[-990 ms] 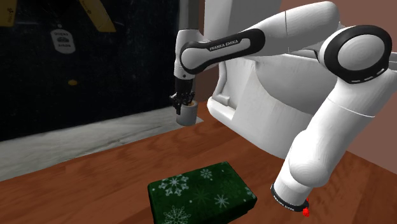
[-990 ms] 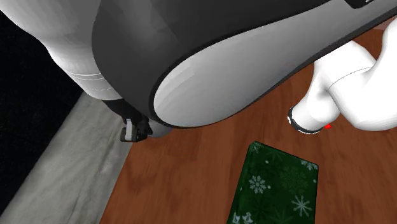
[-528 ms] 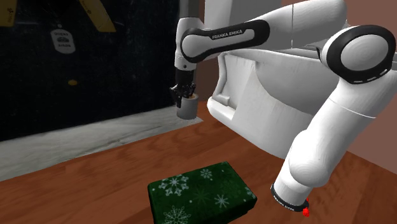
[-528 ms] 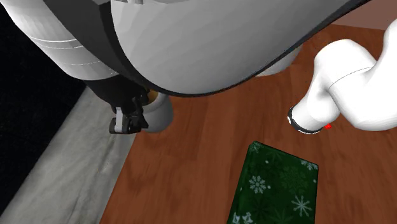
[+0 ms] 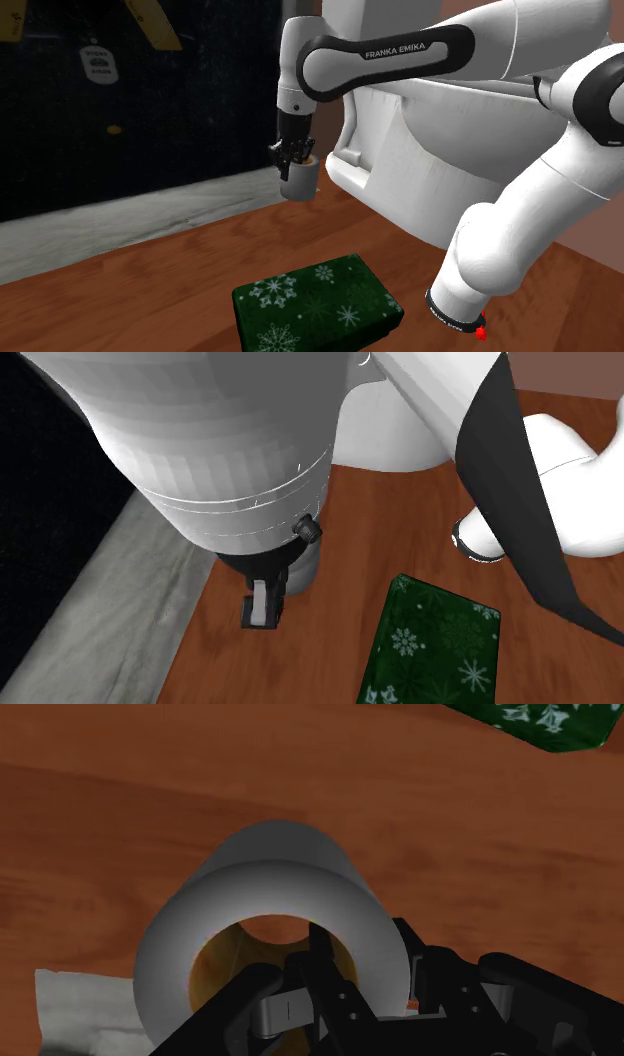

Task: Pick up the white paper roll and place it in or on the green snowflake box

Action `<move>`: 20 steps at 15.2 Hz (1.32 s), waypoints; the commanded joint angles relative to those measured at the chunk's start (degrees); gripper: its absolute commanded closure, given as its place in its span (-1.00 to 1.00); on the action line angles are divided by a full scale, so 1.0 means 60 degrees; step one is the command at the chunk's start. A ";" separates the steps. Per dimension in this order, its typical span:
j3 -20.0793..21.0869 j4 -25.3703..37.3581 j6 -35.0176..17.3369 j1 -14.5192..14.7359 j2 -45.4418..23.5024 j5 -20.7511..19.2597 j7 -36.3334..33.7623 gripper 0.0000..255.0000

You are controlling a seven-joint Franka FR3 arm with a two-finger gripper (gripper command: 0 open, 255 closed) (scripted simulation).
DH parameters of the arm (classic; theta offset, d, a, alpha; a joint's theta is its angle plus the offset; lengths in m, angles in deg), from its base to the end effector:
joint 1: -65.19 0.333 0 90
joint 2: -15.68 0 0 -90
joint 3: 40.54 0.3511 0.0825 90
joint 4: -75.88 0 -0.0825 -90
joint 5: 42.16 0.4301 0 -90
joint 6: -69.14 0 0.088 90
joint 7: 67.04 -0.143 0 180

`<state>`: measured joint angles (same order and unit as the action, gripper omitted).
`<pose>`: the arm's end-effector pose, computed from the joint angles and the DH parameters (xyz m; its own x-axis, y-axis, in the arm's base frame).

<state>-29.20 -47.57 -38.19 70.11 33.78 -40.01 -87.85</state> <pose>0.4771 0.1501 0.5148 0.9945 -0.0983 0.0362 -0.0988 -0.9950 0.0130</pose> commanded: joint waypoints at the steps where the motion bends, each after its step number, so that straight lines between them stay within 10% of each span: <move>1: 0.0180 -0.0433 0.0006 0.0158 0.0454 0.0139 -0.0278 1.00; 20: 0.2832 -0.1348 0.1216 0.2033 0.2901 0.2001 -0.3914 1.00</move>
<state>-12.87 -55.68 -31.33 81.80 50.61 -28.56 -110.28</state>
